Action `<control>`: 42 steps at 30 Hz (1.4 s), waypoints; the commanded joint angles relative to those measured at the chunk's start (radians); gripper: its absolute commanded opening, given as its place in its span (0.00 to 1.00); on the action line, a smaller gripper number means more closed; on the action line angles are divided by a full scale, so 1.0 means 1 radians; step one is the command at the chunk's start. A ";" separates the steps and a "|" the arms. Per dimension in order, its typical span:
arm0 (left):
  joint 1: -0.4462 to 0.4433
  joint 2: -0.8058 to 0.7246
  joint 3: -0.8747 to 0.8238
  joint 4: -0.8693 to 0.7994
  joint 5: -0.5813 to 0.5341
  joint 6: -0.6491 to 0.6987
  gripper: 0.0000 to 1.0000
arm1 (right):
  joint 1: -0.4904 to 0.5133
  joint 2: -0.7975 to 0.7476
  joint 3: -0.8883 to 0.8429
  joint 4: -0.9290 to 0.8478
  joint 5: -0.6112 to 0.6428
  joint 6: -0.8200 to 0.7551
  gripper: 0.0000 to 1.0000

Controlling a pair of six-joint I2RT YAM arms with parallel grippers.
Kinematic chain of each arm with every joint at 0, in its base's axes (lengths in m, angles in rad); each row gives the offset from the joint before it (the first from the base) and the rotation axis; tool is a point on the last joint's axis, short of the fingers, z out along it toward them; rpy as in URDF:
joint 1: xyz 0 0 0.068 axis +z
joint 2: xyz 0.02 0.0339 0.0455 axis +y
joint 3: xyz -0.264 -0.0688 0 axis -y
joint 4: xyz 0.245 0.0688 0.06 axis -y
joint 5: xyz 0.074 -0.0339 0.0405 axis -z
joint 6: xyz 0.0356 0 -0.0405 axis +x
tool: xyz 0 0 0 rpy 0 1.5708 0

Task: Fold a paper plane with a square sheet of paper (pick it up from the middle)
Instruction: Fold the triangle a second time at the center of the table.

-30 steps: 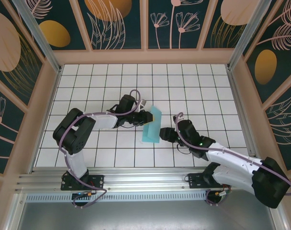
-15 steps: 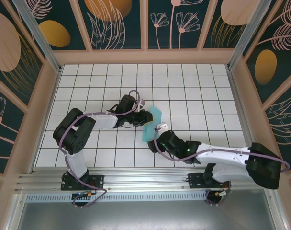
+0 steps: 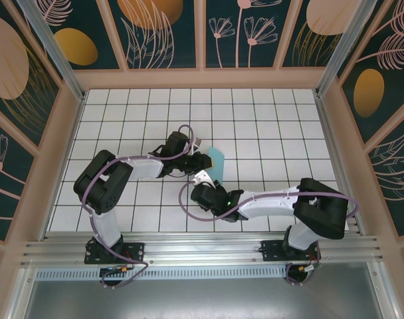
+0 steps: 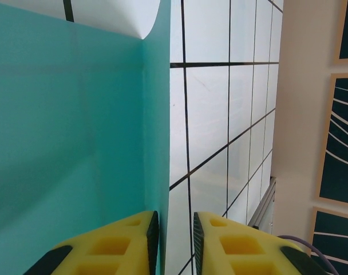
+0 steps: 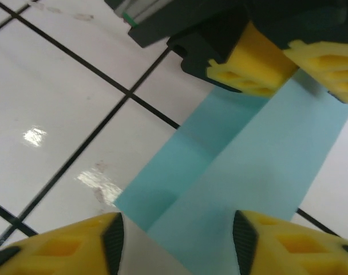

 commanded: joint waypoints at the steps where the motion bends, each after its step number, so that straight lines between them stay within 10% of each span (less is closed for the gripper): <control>1: 0.007 0.007 0.018 -0.018 -0.016 0.000 0.27 | 0.012 -0.022 0.014 -0.039 0.049 0.028 0.42; 12: 0.009 -0.040 0.028 -0.082 -0.093 0.027 0.34 | -0.044 -0.088 -0.016 0.002 -0.083 0.034 0.00; 24: 0.037 -0.300 -0.035 -0.268 -0.428 0.063 0.58 | -0.135 -0.207 -0.042 0.070 -0.297 0.123 0.00; 32: 0.038 -0.445 -0.129 -0.279 -0.502 0.063 0.41 | -0.215 -0.318 -0.101 0.156 -0.503 0.255 0.00; 42: 0.037 -0.434 -0.240 -0.180 -0.311 0.049 0.19 | -0.263 -0.229 -0.147 0.173 -0.611 0.330 0.00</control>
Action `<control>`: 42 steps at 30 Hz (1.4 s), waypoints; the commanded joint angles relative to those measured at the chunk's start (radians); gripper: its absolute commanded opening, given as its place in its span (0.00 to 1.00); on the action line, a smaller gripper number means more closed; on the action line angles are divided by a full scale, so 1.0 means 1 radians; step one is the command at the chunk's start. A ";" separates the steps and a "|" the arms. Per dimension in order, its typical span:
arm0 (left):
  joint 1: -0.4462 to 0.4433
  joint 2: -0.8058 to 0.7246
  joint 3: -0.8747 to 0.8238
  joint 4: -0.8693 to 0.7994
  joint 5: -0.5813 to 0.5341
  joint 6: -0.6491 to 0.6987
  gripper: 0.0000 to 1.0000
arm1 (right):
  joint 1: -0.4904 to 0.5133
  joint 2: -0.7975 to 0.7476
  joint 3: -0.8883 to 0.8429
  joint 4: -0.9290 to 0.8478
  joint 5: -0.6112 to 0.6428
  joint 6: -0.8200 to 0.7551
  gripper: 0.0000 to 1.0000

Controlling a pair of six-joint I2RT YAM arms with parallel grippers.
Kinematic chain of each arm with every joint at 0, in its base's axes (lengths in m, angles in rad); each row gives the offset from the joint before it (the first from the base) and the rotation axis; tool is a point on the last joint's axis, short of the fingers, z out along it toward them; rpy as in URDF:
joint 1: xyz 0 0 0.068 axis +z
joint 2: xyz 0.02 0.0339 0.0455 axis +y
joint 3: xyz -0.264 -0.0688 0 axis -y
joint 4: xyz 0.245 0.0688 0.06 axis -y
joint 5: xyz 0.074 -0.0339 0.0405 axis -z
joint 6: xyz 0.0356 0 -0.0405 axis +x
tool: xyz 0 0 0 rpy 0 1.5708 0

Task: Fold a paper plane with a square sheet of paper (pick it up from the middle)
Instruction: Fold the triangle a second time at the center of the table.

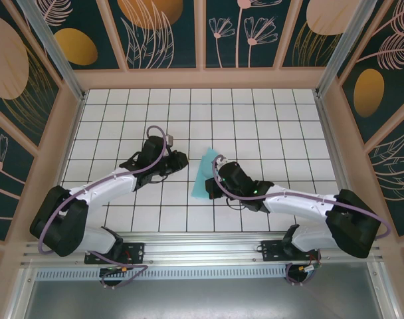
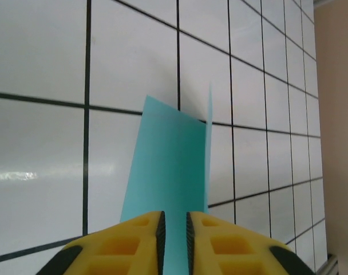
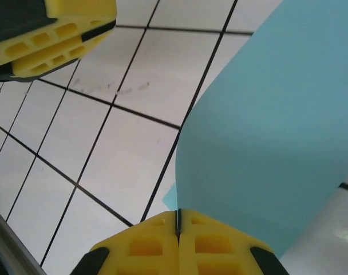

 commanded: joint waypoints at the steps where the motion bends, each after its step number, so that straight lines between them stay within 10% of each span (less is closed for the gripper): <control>1: 0.001 0.035 -0.045 0.062 0.102 -0.020 0.18 | -0.002 0.030 -0.023 0.062 -0.079 0.044 0.00; 42: -0.112 0.238 -0.098 0.183 0.313 -0.045 0.06 | -0.078 0.080 -0.171 0.273 -0.170 0.192 0.00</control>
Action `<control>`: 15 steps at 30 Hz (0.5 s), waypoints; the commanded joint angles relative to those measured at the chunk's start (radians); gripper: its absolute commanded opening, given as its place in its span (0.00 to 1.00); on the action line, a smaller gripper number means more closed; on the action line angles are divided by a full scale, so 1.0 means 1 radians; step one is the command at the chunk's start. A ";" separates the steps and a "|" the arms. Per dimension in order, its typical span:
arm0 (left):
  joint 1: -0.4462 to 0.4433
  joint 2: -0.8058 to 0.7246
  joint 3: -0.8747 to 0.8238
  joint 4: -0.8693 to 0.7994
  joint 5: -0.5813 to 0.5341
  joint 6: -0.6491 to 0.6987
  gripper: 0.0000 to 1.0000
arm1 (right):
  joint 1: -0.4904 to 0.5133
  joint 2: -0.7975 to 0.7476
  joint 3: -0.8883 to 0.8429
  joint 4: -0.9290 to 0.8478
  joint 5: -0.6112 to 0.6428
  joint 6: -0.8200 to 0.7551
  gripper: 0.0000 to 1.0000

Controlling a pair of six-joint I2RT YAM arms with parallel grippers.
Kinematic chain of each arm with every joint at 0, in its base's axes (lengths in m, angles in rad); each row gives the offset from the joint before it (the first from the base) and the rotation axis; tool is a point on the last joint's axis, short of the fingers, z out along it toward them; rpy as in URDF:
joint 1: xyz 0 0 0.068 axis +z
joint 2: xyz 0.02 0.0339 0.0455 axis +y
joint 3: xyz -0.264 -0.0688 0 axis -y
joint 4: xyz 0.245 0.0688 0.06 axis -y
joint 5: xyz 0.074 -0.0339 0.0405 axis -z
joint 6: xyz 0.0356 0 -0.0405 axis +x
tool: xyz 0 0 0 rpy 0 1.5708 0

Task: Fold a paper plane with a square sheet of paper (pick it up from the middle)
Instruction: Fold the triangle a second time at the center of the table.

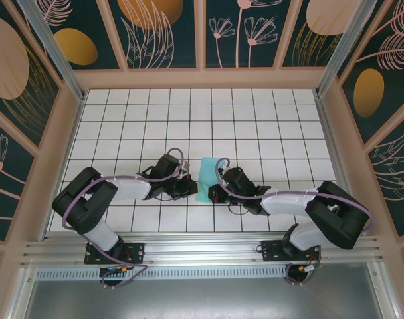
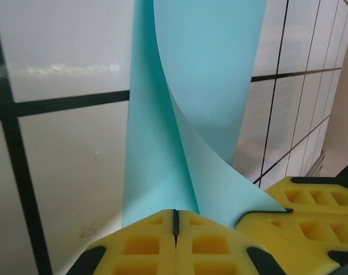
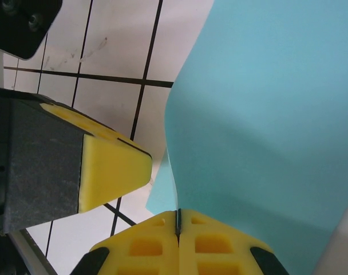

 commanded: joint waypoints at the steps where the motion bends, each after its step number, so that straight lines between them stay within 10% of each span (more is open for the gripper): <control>1: -0.014 0.013 0.032 -0.021 -0.005 0.019 0.06 | -0.005 -0.027 -0.023 0.045 -0.015 0.015 0.00; 15: -0.016 0.141 0.084 -0.113 -0.084 0.096 0.02 | -0.096 -0.106 -0.049 0.008 -0.108 -0.024 0.00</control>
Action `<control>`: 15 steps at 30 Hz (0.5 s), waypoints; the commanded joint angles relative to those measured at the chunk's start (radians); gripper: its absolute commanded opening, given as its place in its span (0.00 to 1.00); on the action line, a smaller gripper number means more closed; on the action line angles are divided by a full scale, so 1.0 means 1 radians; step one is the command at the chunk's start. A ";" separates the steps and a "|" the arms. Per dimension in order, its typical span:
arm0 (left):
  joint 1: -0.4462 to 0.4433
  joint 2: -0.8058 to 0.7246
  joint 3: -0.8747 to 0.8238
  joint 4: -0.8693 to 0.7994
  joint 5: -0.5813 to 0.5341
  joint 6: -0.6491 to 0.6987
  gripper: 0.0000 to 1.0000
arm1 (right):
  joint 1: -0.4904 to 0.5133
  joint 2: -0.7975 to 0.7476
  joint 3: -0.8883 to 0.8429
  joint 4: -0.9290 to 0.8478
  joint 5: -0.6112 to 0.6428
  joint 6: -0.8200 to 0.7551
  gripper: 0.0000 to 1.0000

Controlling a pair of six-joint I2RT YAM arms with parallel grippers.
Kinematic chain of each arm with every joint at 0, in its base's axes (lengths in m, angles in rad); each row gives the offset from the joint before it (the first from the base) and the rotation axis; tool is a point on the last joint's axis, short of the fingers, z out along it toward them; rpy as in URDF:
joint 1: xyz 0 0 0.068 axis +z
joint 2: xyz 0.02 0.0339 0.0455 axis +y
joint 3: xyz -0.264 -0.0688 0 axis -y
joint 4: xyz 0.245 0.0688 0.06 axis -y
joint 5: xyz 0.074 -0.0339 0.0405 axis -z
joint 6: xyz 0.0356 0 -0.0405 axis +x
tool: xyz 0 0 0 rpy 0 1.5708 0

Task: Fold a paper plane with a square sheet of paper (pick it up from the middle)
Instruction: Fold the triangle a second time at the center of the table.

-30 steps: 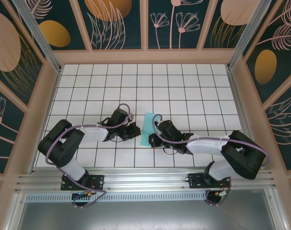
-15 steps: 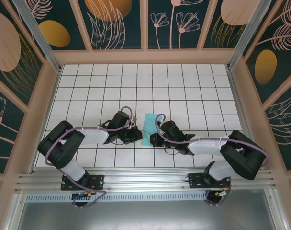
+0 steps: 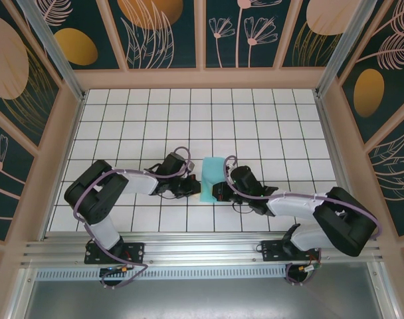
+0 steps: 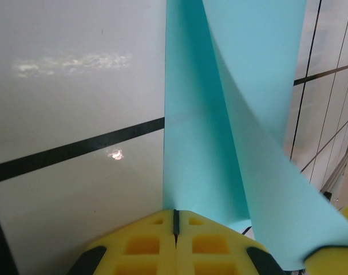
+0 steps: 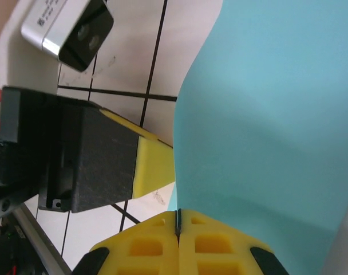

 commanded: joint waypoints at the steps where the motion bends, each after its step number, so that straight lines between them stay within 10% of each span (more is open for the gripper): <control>1: -0.008 0.018 -0.001 -0.067 -0.060 0.029 0.02 | -0.029 -0.025 -0.008 -0.002 -0.054 -0.023 0.00; 15: -0.007 0.071 0.066 -0.167 -0.152 0.124 0.02 | -0.133 -0.012 0.024 -0.161 -0.111 -0.195 0.00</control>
